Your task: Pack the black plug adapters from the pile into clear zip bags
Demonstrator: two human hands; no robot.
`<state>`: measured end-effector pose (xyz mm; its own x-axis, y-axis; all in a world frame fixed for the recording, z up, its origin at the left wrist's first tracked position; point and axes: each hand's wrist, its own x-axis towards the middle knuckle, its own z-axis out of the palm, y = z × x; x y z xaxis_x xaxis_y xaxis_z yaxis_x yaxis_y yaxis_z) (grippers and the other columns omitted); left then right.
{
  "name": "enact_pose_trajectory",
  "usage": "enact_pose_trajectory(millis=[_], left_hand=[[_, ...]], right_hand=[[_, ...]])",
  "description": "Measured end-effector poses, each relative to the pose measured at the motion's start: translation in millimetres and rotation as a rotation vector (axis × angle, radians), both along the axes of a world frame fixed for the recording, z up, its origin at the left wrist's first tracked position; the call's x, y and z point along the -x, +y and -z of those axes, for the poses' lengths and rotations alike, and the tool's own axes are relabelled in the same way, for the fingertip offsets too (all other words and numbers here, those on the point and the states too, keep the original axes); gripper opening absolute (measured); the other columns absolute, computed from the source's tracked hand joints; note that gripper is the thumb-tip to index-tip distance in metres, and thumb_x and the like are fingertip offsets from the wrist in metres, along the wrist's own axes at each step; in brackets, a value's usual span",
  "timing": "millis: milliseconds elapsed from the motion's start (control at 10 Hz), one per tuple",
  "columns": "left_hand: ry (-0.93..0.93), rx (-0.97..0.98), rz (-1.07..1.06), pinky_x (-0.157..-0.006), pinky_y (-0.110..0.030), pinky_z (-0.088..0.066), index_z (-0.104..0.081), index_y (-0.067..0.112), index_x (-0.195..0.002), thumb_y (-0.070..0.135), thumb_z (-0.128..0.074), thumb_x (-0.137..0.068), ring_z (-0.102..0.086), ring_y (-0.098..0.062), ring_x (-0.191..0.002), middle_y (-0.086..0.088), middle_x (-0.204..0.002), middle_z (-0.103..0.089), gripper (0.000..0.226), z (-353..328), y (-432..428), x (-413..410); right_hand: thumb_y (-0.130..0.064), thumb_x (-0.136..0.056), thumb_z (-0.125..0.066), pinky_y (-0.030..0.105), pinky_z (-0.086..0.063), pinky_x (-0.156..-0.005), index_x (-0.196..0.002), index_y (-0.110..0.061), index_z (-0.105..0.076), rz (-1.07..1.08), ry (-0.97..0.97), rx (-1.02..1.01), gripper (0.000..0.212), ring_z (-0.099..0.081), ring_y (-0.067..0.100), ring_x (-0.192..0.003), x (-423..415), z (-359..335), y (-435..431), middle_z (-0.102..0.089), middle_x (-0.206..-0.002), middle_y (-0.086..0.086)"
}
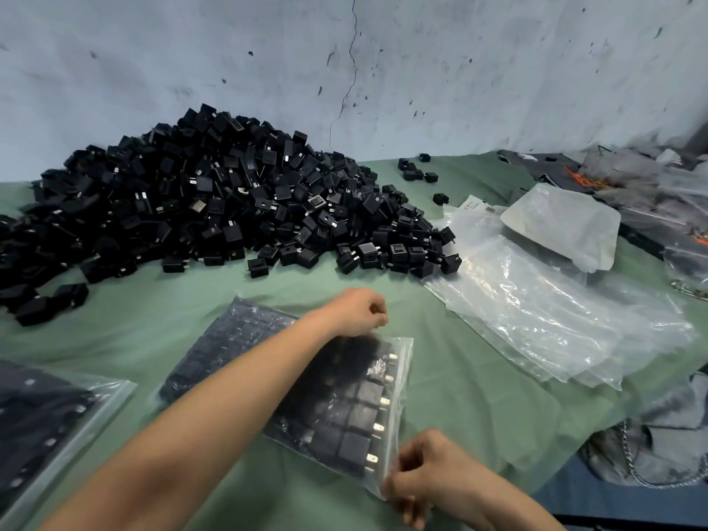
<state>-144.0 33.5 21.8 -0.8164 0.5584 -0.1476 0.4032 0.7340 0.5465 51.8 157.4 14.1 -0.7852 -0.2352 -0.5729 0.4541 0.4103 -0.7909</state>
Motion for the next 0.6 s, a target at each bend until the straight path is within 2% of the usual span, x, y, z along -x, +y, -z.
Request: enact_pose_trajectory(millis=[100,200,300,400,500,600], left_hand=[[0.29,0.256,-0.076,-0.102,-0.04,-0.033,-0.058,0.025,-0.111,0.051,-0.046,-0.096,-0.053,-0.016,-0.11,0.005,-0.114,-0.058,0.032,-5,-35,0],[0.215,0.396,-0.187,-0.109,-0.044,-0.026,-0.055,0.028,-0.117,0.065,-0.033,-0.094,-0.047,-0.022,-0.118,0.0,-0.123,-0.053,0.048,5,-79,-10],[0.213,0.382,-0.28,-0.109,-0.041,-0.026,-0.052,0.033,-0.121,0.066,-0.028,-0.094,-0.048,-0.021,-0.121,0.0,-0.127,-0.054,0.049,16,-103,-31],[0.221,0.382,-0.426,-0.103,-0.042,-0.03,-0.051,0.033,-0.119,0.065,-0.025,-0.094,-0.049,-0.021,-0.118,0.001,-0.126,-0.054,0.048,22,-127,-55],[0.225,0.404,-0.576,-0.1,-0.04,-0.033,-0.049,0.033,-0.123,0.063,-0.023,-0.095,-0.048,-0.02,-0.12,0.003,-0.127,-0.054,0.049,24,-164,-80],[0.259,0.46,-0.769,-0.098,-0.039,-0.035,-0.048,0.033,-0.124,0.06,-0.023,-0.096,-0.049,-0.019,-0.118,0.005,-0.125,-0.055,0.046,27,-198,-102]], right_hand=[[-0.003,-0.073,-0.068,0.021,-0.047,-0.048,-0.055,-0.011,-0.066,-0.012,0.022,-0.033,0.019,-0.058,0.009,-0.043,0,0,-1,-0.062,-0.051,0.003],[-0.012,-0.072,-0.077,0.017,-0.044,-0.051,-0.055,-0.015,-0.069,-0.014,0.061,-0.08,0.019,-0.057,0.004,-0.048,6,-3,3,-0.063,-0.054,-0.003],[-0.012,-0.068,-0.083,0.025,-0.048,-0.047,-0.089,-0.005,-0.066,0.256,0.084,0.033,0.028,-0.059,0.018,-0.051,19,-4,8,-0.065,-0.07,0.014],[-0.013,-0.076,-0.075,0.028,-0.053,-0.059,-0.12,-0.017,-0.057,0.342,0.214,0.085,0.048,-0.064,0.019,-0.066,33,-5,-6,-0.064,-0.101,0.011],[-0.021,-0.079,-0.073,0.024,-0.049,-0.089,-0.136,-0.02,-0.048,0.158,0.358,0.008,0.062,-0.062,0.013,-0.103,44,2,-38,-0.058,-0.129,-0.001],[-0.053,-0.074,-0.066,0.023,-0.039,-0.104,-0.135,-0.043,-0.044,0.068,0.566,0.046,0.065,-0.044,-0.001,-0.124,51,-34,-58,-0.04,-0.144,-0.019]])
